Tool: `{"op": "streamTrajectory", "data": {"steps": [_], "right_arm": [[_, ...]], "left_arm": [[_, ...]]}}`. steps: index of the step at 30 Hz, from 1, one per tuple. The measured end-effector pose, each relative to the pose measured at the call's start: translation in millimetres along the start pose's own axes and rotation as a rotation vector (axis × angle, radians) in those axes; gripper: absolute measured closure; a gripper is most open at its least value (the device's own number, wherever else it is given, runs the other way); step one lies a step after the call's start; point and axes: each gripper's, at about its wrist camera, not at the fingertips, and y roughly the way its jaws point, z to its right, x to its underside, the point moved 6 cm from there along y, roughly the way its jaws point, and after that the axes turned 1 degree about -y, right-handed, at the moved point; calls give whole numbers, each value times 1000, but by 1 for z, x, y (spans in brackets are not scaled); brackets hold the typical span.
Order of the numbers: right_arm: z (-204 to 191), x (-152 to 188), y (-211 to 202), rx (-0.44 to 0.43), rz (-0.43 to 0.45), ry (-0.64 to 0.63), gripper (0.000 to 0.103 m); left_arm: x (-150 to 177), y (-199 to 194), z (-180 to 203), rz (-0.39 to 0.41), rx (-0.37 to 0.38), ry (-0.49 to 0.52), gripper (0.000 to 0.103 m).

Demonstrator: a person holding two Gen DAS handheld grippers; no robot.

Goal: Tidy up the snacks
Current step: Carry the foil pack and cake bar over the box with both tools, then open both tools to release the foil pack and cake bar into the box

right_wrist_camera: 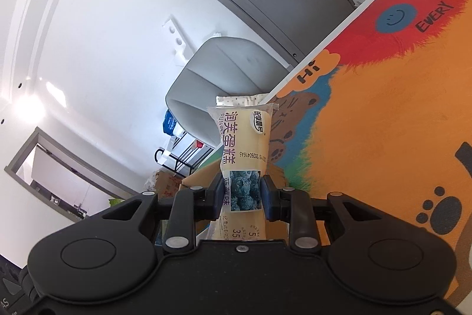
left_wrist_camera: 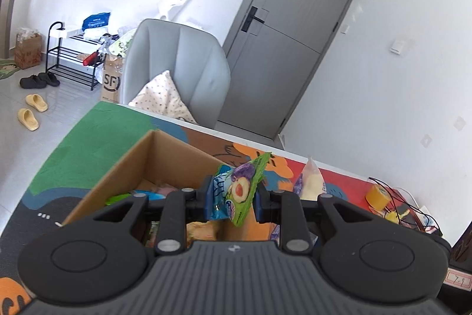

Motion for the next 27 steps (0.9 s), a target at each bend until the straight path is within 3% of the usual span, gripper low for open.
{"op": "streamTrajectory", "data": {"steps": [13,16,17,18,19,23,27], "right_arm": [[-43,37,26,-27,-69,-94,75],[-46,47,29,-20,-87,-119,66],[-47,50,27,-21,-92,-117,61],[-47,51,25,-17,-91,-112,50],[-45,51,24,-14,-84,-110,46],[-41,49,15,2,-64,-105,46],[-37,48,9,6,-61,-101,45]], "left_arm": [[9,5,-64,-40,-38,-87,78],[12,7,-73,-52,-41,-100,78],[13,7,-75,-55,-39,-104,78],[15,6,-77,-56,-37,-107,78],[16,5,-78,-56,-35,-107,77],[18,4,-80,-50,-53,-91,76],[19,4,-78,-53,-67,-90,66]]}}
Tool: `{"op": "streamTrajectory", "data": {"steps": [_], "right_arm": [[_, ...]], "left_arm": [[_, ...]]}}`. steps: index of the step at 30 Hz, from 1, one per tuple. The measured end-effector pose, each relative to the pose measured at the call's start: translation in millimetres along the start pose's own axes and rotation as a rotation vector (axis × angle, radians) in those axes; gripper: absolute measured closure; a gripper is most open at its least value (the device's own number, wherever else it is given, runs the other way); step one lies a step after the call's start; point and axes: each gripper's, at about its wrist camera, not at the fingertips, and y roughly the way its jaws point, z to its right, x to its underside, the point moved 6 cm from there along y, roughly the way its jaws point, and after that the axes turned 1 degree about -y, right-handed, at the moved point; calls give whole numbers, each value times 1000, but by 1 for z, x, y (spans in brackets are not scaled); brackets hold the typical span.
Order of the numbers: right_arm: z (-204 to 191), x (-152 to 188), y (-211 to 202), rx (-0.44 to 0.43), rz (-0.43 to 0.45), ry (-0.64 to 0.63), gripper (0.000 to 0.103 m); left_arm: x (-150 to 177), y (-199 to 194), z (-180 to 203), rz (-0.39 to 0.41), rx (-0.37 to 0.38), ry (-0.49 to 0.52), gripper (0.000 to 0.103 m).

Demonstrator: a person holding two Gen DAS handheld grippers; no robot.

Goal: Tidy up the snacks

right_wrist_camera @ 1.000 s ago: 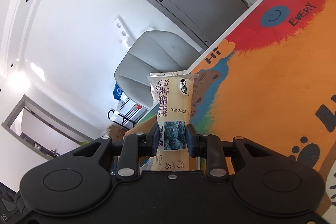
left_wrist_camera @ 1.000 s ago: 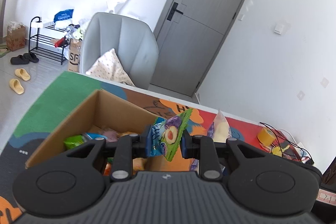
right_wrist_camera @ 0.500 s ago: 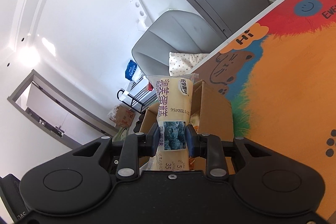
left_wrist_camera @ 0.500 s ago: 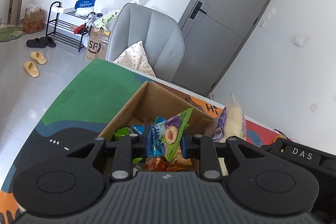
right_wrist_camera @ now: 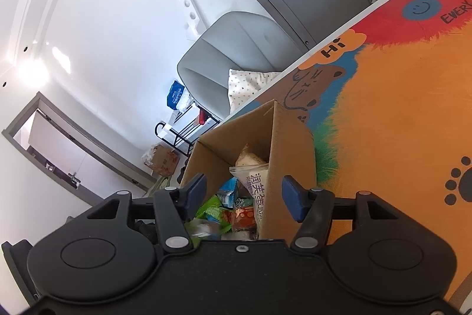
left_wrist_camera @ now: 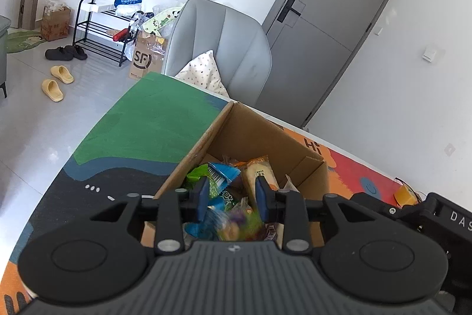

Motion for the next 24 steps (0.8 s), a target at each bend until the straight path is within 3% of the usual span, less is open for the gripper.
{"op": "streamTrajectory", "data": {"steps": [3,6,12,24], "right_arm": [[2,1,-6,2,1,5,43],[7,1,-10,9,5,12,40],[15,4,-21,39,0,5,33],[22,9,-61,141,11,-75,12]], "left_arm": [[-1,-5,0,13,-13,-2,54],[0,-10,1,19,-8,3,51],[5,-18,8,14,-13,32,33],[10,-43,23,8,-49,117,15]]}}
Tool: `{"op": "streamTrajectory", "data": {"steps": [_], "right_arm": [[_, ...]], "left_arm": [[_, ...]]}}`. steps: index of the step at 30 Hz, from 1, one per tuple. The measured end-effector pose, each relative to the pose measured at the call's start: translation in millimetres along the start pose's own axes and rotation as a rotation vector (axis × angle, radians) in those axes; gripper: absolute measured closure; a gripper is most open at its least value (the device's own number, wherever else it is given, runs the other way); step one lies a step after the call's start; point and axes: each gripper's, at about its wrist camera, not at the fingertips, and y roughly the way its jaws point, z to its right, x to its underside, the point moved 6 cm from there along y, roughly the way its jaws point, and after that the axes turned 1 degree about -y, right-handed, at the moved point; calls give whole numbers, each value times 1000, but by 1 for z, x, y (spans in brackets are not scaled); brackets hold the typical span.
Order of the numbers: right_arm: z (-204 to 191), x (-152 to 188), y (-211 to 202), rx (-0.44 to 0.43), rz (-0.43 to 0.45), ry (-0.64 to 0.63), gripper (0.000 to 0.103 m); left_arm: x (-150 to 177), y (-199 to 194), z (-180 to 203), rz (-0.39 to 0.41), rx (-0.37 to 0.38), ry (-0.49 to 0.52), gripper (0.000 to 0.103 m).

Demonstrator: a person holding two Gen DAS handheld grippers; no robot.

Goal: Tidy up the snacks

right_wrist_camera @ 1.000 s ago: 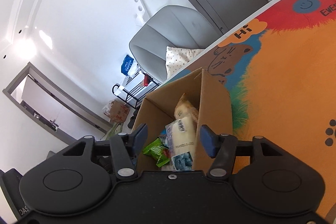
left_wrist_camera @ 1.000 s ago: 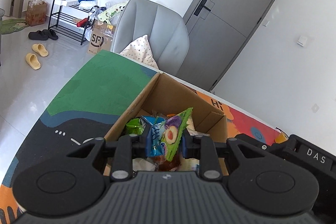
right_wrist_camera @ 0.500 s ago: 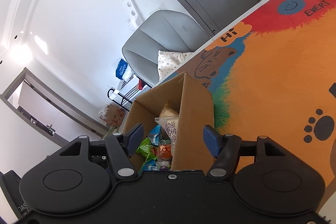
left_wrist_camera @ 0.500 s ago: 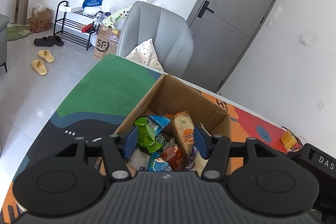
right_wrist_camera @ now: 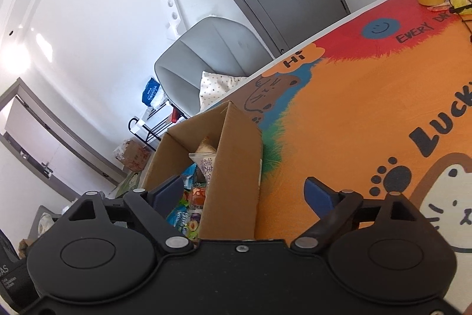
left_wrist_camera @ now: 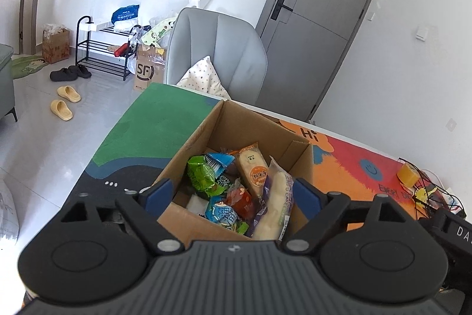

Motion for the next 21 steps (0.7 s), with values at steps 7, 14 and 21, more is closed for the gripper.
{"op": "streamTrajectory", "data": {"steps": [7,14,21], "right_arm": [[1,2,-27,57,0,-53,5],[-6,6,-55,114,18,-118,0],[-13,10,-79,151,33,-168,0]], "left_arm": [[8,-11,10,-53,8,64,12],[12,-30,20,-72,25,100,7],[15,-49,23,-86,60,159,6]]}}
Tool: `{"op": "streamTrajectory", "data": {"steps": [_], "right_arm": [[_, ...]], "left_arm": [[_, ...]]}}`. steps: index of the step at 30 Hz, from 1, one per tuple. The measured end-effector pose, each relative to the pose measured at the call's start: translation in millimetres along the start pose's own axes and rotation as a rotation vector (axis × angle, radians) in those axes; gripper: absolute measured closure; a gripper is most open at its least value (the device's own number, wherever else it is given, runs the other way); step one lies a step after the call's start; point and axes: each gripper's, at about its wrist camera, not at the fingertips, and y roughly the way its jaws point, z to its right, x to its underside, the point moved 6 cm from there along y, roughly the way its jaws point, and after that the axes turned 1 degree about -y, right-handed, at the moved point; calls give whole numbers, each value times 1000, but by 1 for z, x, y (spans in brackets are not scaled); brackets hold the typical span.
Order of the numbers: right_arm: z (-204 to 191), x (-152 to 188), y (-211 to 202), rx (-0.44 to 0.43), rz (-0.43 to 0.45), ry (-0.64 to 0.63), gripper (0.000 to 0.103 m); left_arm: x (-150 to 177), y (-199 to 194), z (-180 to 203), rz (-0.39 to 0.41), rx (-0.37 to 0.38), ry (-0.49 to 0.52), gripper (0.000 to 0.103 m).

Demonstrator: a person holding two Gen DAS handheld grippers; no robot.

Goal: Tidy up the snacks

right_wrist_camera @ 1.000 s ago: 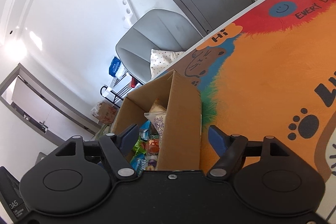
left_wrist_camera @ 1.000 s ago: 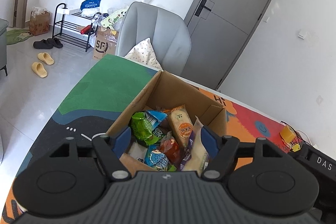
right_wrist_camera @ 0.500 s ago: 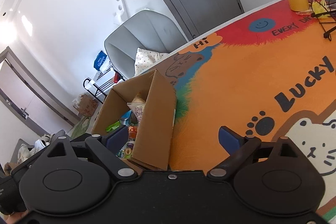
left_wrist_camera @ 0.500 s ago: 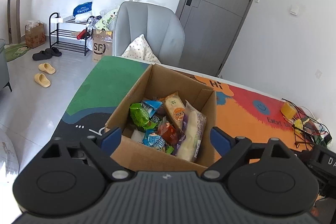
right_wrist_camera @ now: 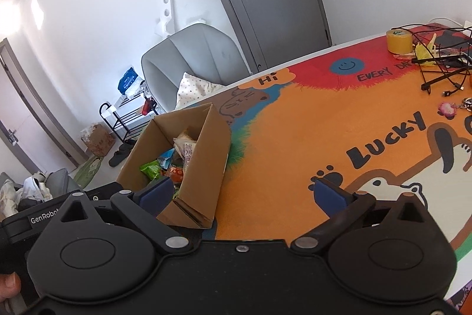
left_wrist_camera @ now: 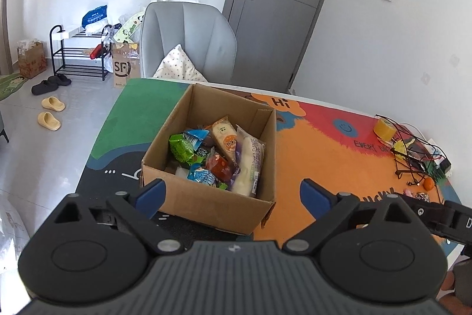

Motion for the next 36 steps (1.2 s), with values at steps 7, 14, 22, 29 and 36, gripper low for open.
{"op": "streamTrajectory", "data": {"steps": [7,14,22,29,36], "right_arm": [[-2,-1,-20,34,25,-33,0],[0,-1,-36,40,41,-47,0],[3,-6,-50,62,65,-56,0],[-4,-8,-56,63,77,-95,0],[-13,-5,-57,76,79,-159,0]], "left_arm": [[2,-23,3,25,-12,73,1],[1,-40,1,44,-14,118,1],[-4,-57,-10,82,-22,118,1],[-5,-63,-15,95,-27,109,1],[-4,-65,-20,85,-10,99,1]]}}
